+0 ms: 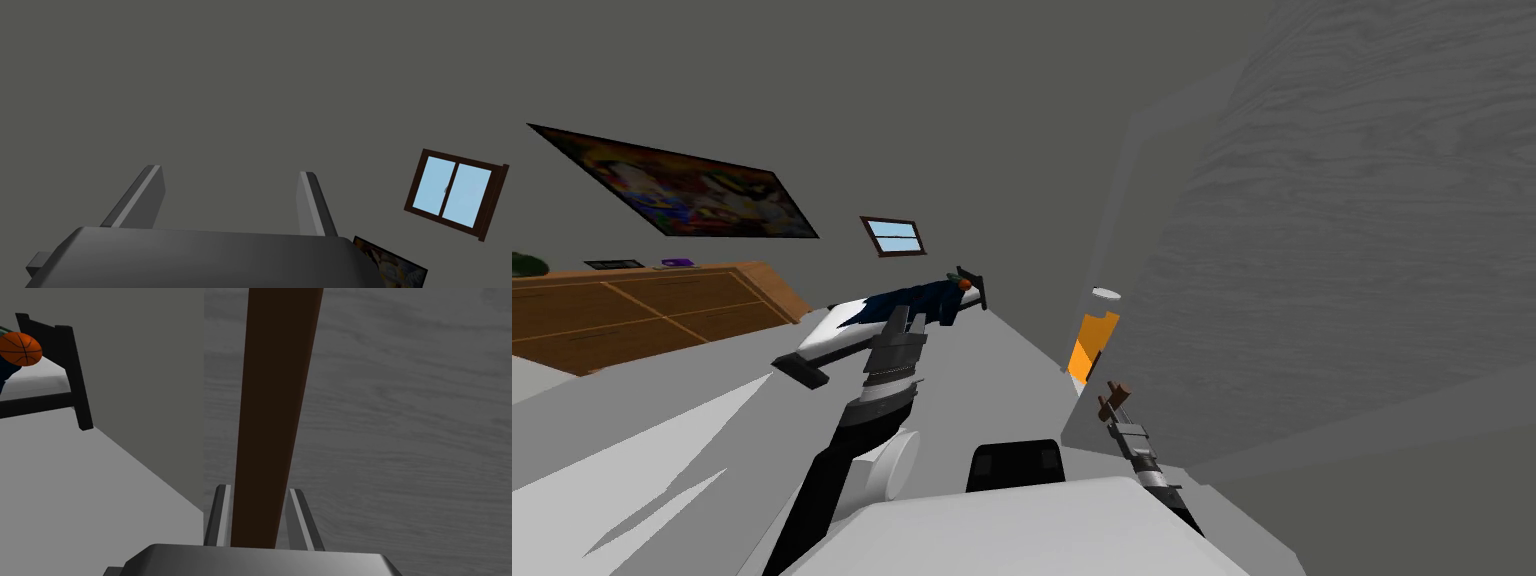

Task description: Pull the door open

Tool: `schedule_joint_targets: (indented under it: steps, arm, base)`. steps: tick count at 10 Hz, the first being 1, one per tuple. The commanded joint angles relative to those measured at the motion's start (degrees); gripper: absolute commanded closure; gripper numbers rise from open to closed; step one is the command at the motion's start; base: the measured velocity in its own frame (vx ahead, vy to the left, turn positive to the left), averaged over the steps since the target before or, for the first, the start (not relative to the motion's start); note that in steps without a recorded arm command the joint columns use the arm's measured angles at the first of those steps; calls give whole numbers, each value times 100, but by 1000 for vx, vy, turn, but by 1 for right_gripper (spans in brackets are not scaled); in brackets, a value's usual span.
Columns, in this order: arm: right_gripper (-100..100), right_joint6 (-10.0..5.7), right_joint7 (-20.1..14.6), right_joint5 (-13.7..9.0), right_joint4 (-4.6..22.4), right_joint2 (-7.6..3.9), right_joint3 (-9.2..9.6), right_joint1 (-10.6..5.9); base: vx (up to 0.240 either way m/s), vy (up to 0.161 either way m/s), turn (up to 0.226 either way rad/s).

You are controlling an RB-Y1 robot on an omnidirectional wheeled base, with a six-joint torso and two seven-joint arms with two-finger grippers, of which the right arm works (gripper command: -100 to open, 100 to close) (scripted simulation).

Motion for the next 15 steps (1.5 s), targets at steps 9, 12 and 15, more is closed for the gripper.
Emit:
schedule_joint_targets:
  steps: [9, 12, 15]
  arm:
    - [100, -342, -366, 171, 285, -251, 254, -2]
    - [100, -464, -485, 229, 411, -313, 324, -41]
    - [100, -531, -548, 265, 491, -336, 379, -66]
  base:
    - [-201, -26, 117]
    - [-221, -49, 131]
    - [-152, -26, 99]
